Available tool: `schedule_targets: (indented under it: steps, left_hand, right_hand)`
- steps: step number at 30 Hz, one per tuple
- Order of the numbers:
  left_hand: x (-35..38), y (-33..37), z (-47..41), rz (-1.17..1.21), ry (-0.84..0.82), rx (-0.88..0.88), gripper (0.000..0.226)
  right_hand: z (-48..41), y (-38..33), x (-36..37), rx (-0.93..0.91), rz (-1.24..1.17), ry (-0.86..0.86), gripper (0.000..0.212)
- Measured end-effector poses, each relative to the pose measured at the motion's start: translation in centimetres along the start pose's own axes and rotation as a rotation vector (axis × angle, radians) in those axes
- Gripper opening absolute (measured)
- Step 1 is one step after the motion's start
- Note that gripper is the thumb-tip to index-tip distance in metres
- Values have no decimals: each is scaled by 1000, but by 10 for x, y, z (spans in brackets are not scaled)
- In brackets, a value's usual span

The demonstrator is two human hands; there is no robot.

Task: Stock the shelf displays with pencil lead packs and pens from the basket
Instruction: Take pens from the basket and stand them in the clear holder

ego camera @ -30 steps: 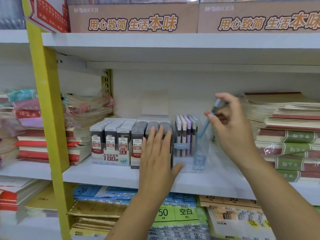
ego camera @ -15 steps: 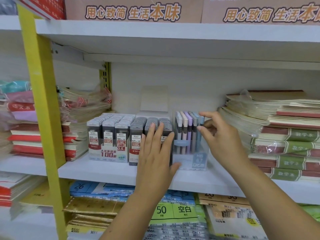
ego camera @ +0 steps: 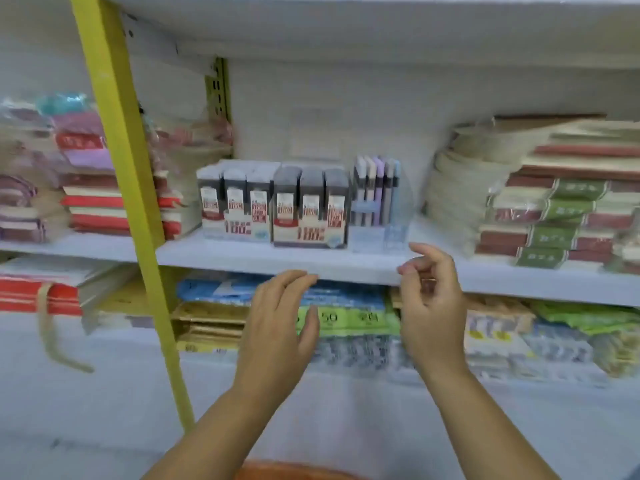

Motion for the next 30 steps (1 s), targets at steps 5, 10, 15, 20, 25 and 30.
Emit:
schedule_targets:
  steps: [5, 10, 15, 20, 25, 30]
  left_hand:
    - [43, -104, 156, -81, -478, -413, 39]
    - [68, -206, 312, -145, -971, -849, 52]
    - [81, -266, 384, -218, -1109, -1097, 57]
    - [103, -298, 418, -263, -1134, -1225, 66]
    - [117, -309, 439, -259, -1170, -1252, 69]
    - [119, -307, 445, -251, -1170, -1184, 70]
  right_hand:
    - [171, 62, 32, 435, 46, -328, 30]
    - [355, 146, 66, 953, 96, -1098, 18]
    - [455, 181, 83, 1079, 172, -1250, 25]
    - [482, 203, 127, 799, 279, -1281, 41]
    - [519, 206, 146, 562, 484, -1479, 58]
    - [530, 211, 134, 603, 565, -1443, 42]
Point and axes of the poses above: each hand's wrist, its own z-axis away from the middle knuckle, its own x-axis out of the palm, y = z × x, the point moved 8 cm from there along -z, towards the middle knuckle, and after that the axes turned 12 degrees about -x, right-handed, at the moved point
